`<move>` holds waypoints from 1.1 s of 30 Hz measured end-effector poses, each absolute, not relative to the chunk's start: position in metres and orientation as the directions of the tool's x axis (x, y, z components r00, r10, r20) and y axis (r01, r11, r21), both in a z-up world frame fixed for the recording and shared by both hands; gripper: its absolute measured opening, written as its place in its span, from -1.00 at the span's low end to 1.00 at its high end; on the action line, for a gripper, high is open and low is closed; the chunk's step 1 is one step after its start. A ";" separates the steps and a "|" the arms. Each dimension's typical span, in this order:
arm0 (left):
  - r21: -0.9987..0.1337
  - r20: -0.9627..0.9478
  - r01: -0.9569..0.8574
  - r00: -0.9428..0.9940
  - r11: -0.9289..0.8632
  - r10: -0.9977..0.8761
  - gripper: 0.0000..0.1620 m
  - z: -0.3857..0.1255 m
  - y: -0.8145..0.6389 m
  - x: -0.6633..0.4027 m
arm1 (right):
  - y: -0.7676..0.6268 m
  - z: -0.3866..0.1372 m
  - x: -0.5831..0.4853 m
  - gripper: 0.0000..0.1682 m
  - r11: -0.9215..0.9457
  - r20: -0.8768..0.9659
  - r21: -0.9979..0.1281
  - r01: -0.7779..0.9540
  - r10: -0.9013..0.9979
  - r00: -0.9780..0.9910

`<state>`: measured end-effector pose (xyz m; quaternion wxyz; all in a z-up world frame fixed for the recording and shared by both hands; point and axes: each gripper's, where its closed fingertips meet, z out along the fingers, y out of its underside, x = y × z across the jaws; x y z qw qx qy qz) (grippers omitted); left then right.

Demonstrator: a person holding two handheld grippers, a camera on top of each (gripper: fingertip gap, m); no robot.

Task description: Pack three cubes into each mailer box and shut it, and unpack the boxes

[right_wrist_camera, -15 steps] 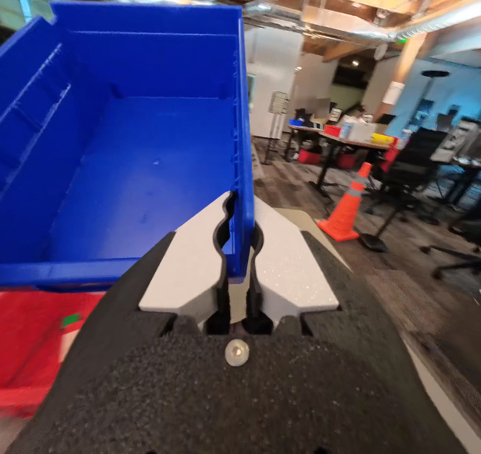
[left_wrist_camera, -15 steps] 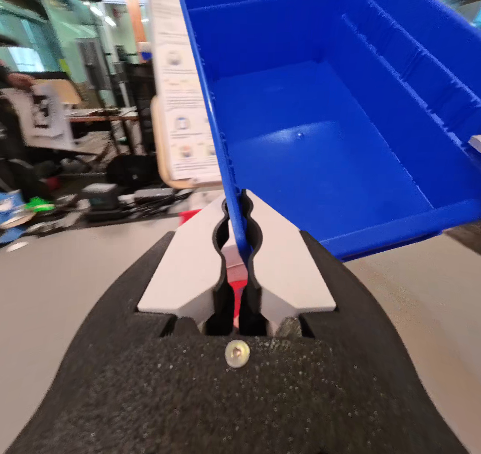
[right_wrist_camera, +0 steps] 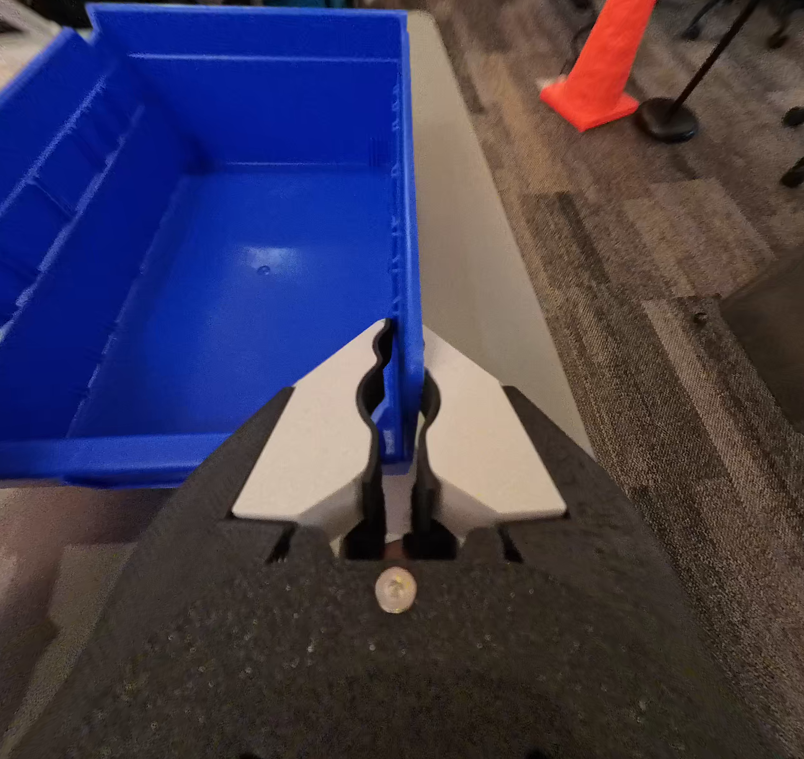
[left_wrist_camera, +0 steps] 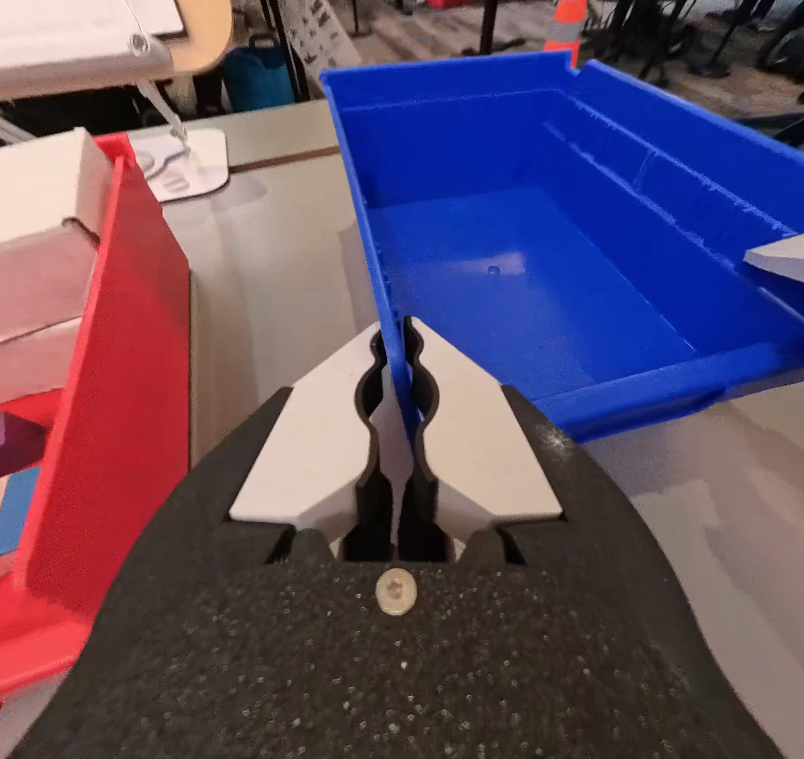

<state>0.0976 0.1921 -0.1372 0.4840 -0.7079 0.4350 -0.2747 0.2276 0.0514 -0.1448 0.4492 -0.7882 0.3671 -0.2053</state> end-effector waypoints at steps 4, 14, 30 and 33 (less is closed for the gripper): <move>-0.906 -0.065 -0.391 0.508 -0.163 -0.859 -0.96 -0.150 0.216 0.097 | 0.080 -0.155 0.235 -0.94 -0.350 0.005 -0.864 -0.363 -0.727 0.687; -0.842 0.019 -0.515 0.268 -0.160 -0.963 -0.41 -0.153 0.177 0.050 | 0.098 -0.166 0.249 -0.91 -0.407 0.097 -0.857 -0.318 -0.731 0.676; -0.853 -0.007 -0.447 0.524 -0.268 -0.851 -0.27 -0.154 0.387 -0.170 | 0.241 -0.113 0.014 -0.02 -0.254 -0.211 -0.916 -0.311 -0.355 0.911; -0.815 0.051 -0.479 0.503 -0.327 -0.863 -0.42 -0.177 0.388 -0.156 | 0.267 -0.137 -0.018 -0.11 -0.306 -0.234 -0.880 -0.364 -0.388 0.892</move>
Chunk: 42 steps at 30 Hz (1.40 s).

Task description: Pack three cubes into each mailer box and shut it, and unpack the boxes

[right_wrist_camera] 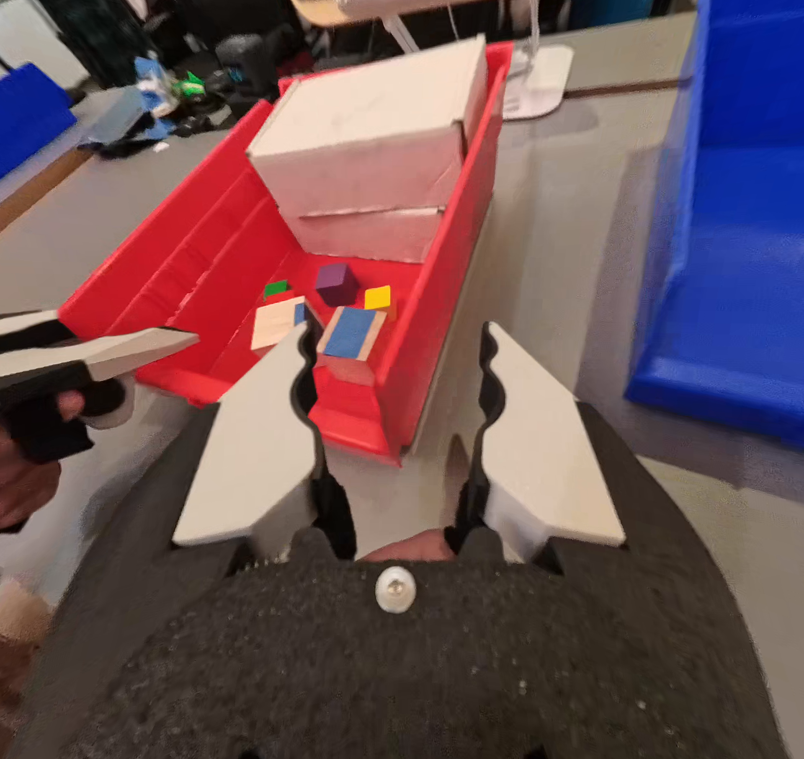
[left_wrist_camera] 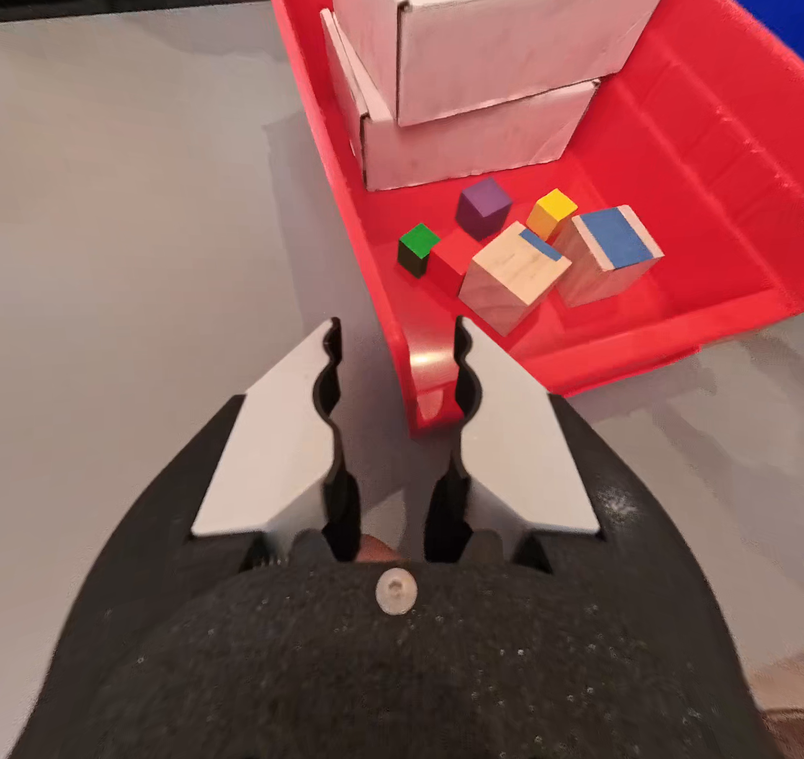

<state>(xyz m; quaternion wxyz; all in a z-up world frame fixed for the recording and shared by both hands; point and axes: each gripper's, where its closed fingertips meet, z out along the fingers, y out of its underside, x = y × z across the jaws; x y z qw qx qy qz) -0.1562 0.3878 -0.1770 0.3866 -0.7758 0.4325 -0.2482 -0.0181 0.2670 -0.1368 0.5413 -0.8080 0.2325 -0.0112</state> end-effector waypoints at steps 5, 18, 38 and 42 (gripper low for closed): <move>-0.813 0.098 -0.451 0.517 -0.367 -0.851 -0.87 -0.175 0.397 -0.148 | 0.275 -0.169 -0.006 -0.94 -0.396 -0.078 -0.836 -0.380 -0.600 0.796; -0.882 0.011 -0.362 0.624 -0.302 -0.781 -0.98 -0.125 0.547 -0.264 | 0.427 -0.110 -0.122 -0.95 -0.351 0.024 -0.913 -0.208 -0.556 0.831; -0.810 0.101 -0.343 0.717 -0.476 -0.689 -0.98 -0.175 0.644 -0.338 | 0.528 -0.166 -0.186 -0.93 -0.478 0.015 -0.847 -0.233 -0.458 0.889; -0.819 0.097 -0.314 0.748 -0.479 -0.657 -0.90 -0.170 0.645 -0.342 | 0.516 -0.161 -0.200 -0.82 -0.513 -0.015 -0.839 -0.180 -0.310 0.951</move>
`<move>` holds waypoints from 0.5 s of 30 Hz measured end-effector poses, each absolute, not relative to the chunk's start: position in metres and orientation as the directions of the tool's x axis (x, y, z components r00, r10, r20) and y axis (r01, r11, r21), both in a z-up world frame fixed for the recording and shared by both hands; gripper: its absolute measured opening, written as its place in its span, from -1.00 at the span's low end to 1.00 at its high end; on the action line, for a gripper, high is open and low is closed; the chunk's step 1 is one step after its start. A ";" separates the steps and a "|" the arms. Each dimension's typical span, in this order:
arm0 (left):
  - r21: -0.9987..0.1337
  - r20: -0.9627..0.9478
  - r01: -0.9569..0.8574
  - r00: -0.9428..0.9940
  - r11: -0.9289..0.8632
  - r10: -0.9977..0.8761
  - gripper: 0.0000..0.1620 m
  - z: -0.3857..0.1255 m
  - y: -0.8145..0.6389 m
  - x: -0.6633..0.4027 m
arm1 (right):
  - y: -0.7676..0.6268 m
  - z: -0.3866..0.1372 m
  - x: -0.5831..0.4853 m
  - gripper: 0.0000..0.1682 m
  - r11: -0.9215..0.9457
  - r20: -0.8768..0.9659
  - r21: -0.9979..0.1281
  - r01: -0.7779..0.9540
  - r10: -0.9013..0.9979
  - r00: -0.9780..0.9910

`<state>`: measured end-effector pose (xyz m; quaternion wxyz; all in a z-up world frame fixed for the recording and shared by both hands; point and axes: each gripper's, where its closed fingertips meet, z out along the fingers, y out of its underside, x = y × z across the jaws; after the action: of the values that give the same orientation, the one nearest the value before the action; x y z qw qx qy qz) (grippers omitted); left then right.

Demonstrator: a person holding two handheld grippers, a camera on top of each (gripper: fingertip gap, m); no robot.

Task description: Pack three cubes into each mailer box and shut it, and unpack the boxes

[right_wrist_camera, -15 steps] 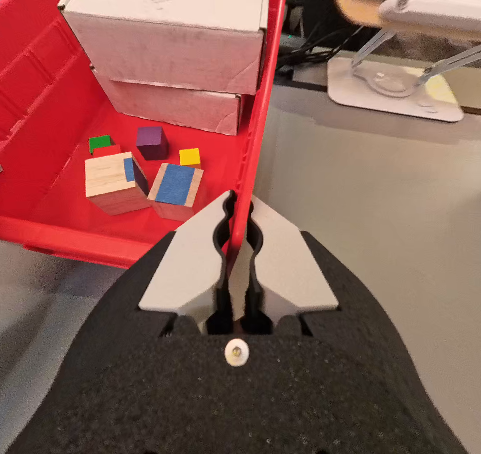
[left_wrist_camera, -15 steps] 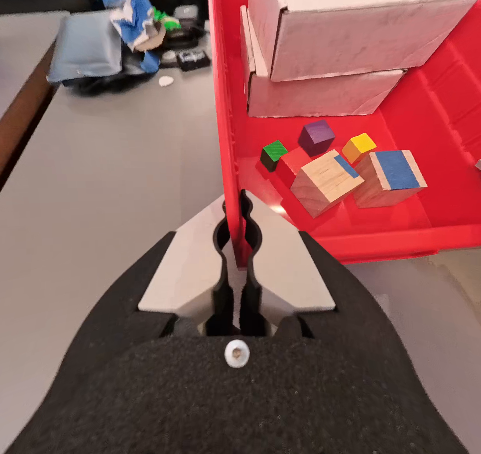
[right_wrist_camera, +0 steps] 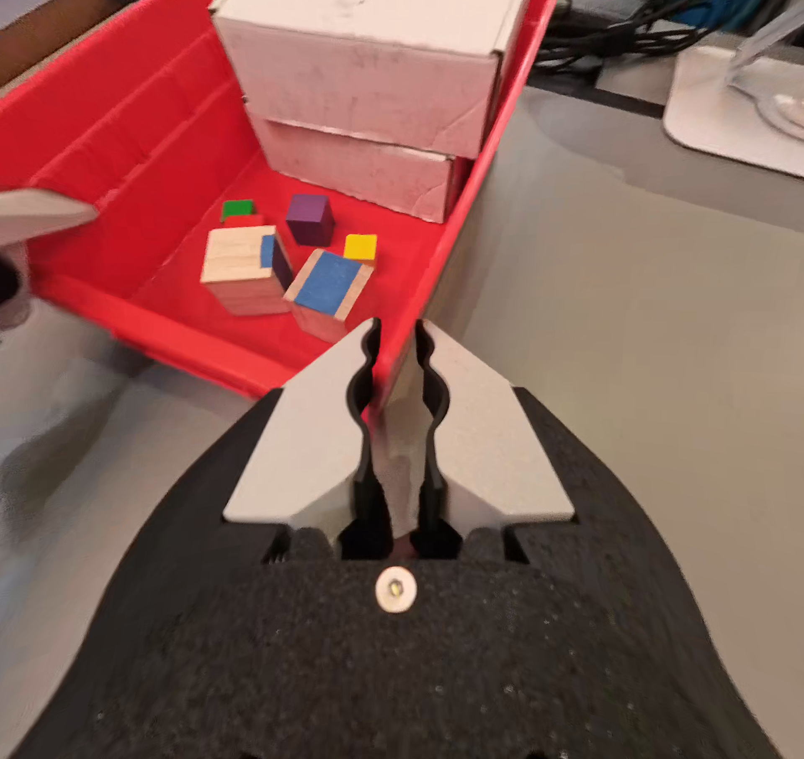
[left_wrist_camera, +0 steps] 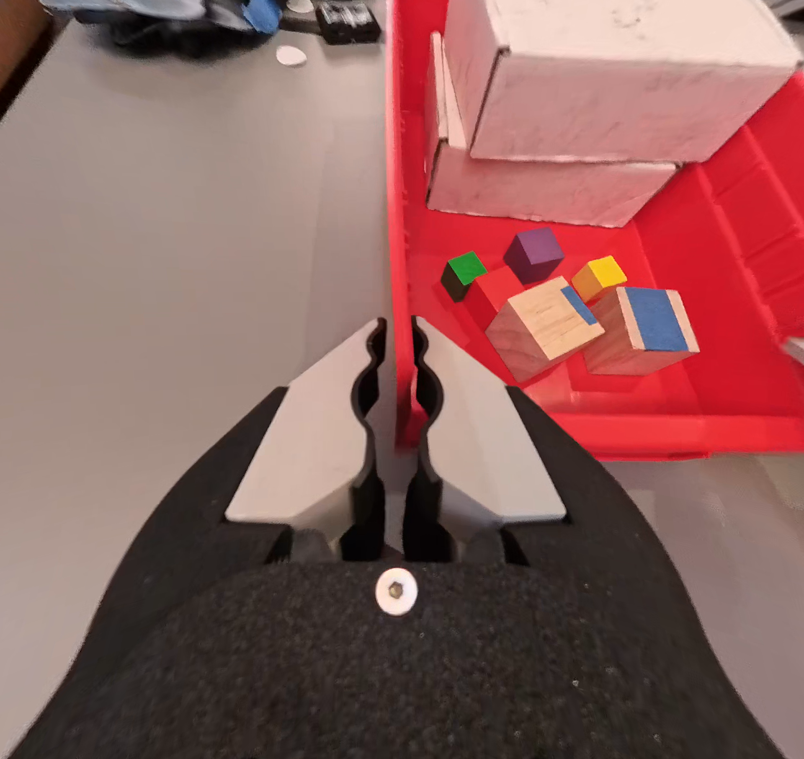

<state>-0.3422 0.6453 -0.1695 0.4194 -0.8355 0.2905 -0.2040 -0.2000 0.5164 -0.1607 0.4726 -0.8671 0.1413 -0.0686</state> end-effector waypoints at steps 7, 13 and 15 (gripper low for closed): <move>-0.982 -0.071 -0.166 0.769 -0.091 -0.635 -0.85 -0.064 0.644 -0.359 | 0.390 -0.108 -0.152 -0.57 -0.365 -0.025 -0.927 -0.088 -0.173 0.985; -0.972 -0.059 -0.194 0.744 -0.130 -0.666 -0.90 -0.077 0.612 -0.333 | 0.258 -0.122 0.015 -0.52 -0.339 -0.017 -0.921 -0.190 -0.453 0.891; -0.970 -0.110 -0.229 0.726 -0.087 -0.679 -0.94 -0.073 0.601 -0.312 | 0.229 -0.126 0.053 -0.47 -0.312 -0.079 -0.905 -0.290 -0.546 0.834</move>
<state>-0.3123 0.6006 -0.0732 0.5960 -0.7126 0.3183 -0.1888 0.0532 0.2294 -0.1256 0.5253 -0.8008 0.2607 -0.1218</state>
